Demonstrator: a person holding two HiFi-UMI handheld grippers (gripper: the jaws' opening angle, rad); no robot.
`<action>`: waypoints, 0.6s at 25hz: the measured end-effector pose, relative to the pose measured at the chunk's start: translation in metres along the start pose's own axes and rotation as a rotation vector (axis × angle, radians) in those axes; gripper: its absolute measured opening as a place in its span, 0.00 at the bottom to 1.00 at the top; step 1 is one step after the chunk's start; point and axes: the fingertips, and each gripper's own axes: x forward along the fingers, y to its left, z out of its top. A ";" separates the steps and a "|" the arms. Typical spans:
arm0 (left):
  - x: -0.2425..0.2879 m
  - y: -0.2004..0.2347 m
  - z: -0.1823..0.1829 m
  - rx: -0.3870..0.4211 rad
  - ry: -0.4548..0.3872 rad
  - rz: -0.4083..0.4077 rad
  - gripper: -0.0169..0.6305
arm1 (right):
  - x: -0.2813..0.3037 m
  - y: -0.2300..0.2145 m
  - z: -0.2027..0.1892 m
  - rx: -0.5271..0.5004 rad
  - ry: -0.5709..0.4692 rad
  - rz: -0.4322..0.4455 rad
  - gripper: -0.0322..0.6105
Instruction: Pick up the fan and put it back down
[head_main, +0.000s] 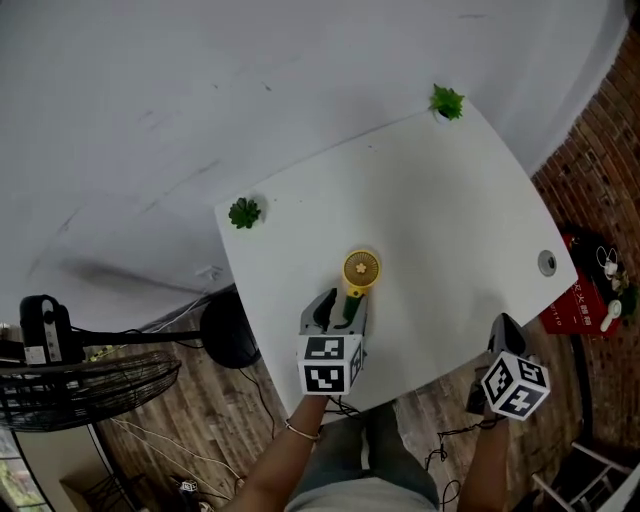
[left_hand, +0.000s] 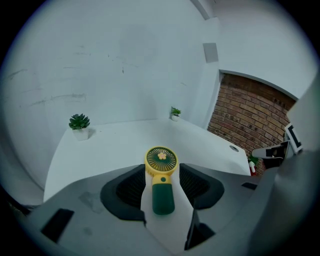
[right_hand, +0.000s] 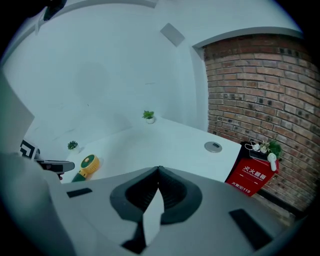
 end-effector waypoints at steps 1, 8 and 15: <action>0.001 0.000 -0.004 0.000 0.008 0.000 0.35 | 0.001 -0.001 -0.003 0.001 0.007 -0.003 0.05; 0.011 -0.001 -0.031 -0.009 0.074 -0.021 0.35 | 0.007 -0.002 -0.020 0.002 0.040 -0.010 0.05; 0.016 0.001 -0.045 -0.004 0.109 -0.013 0.35 | 0.012 -0.003 -0.037 0.018 0.067 -0.012 0.05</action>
